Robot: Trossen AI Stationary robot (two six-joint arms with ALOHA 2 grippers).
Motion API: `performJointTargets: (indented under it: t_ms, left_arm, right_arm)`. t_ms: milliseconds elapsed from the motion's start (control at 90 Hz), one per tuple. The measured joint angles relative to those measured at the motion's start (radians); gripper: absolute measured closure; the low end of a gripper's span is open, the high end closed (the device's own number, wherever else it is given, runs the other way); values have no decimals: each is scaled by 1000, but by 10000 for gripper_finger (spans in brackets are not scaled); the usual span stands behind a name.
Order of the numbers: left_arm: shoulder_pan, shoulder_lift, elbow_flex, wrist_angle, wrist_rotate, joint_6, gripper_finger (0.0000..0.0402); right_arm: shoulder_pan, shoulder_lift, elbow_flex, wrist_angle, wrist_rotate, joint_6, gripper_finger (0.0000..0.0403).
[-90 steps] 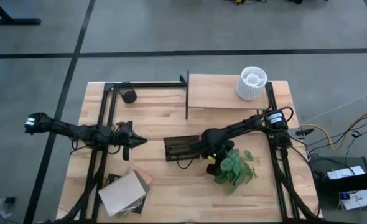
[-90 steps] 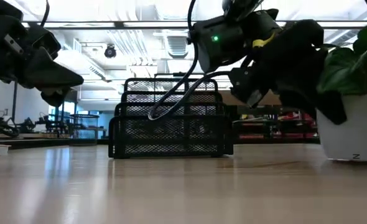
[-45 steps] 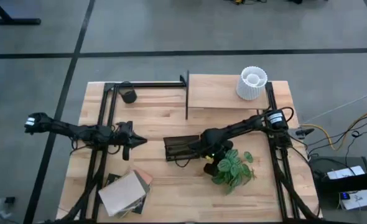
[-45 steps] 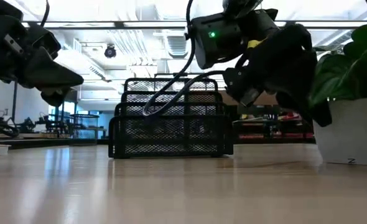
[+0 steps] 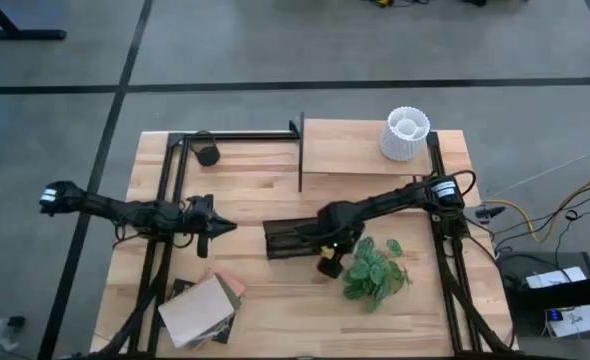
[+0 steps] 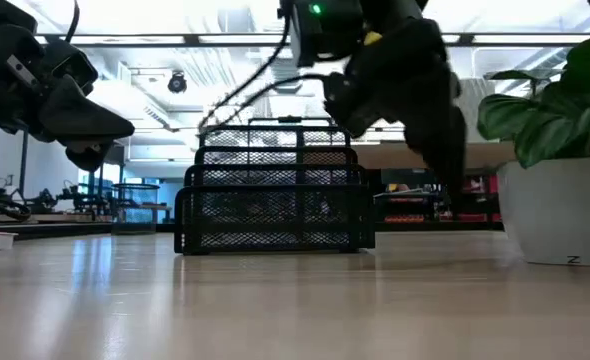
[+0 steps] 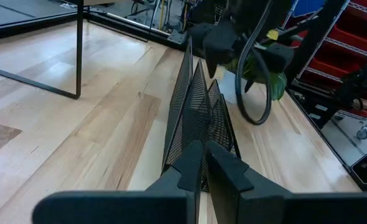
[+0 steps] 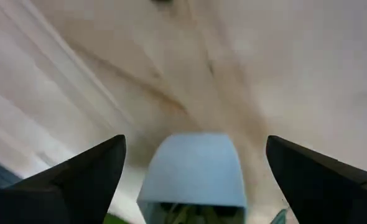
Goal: Stock shelves
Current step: Put the white potted plant on the shelf
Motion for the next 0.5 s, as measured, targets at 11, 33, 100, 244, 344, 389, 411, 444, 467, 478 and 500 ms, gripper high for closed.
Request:
performJointTargets:
  t_ms: [11, 33, 100, 244, 344, 389, 411, 444, 467, 478, 500]
  left_arm:
    - [0, 0, 0, 0, 0, 0, 395]
    - [0, 0, 0, 0, 0, 0, 395]
    - [0, 0, 0, 0, 0, 0, 395]
    - [0, 0, 0, 0, 0, 0, 395]
    - [0, 0, 0, 0, 0, 0, 395]
    - [0, 0, 0, 0, 0, 0, 395]
    - [0, 0, 0, 0, 0, 0, 395]
    - [0, 0, 0, 0, 0, 0, 395]
    - [0, 0, 0, 0, 0, 0, 395]
    - [0, 0, 0, 0, 0, 0, 395]
    - [0, 0, 0, 0, 0, 0, 395]
  right_arm:
    - [0, 0, 5, 0, 4, 0, 34]
    - [0, 0, 14, 0, 10, 0, 34]
    - [0, 0, 44, -2, 25, 0, 34]
    - [11, 0, 134, -4, 95, -7, 34]
    - [35, 0, 201, -5, 171, -27, 34]
    - [48, 0, 228, -7, 206, -32, 34]
    - [55, 0, 241, -8, 225, -34, 34]
    - [66, 0, 259, -9, 257, -42, 34]
    - [73, 0, 270, -9, 279, -48, 34]
    - [77, 0, 275, -9, 292, -50, 34]
    - [84, 0, 283, -9, 315, -52, 34]
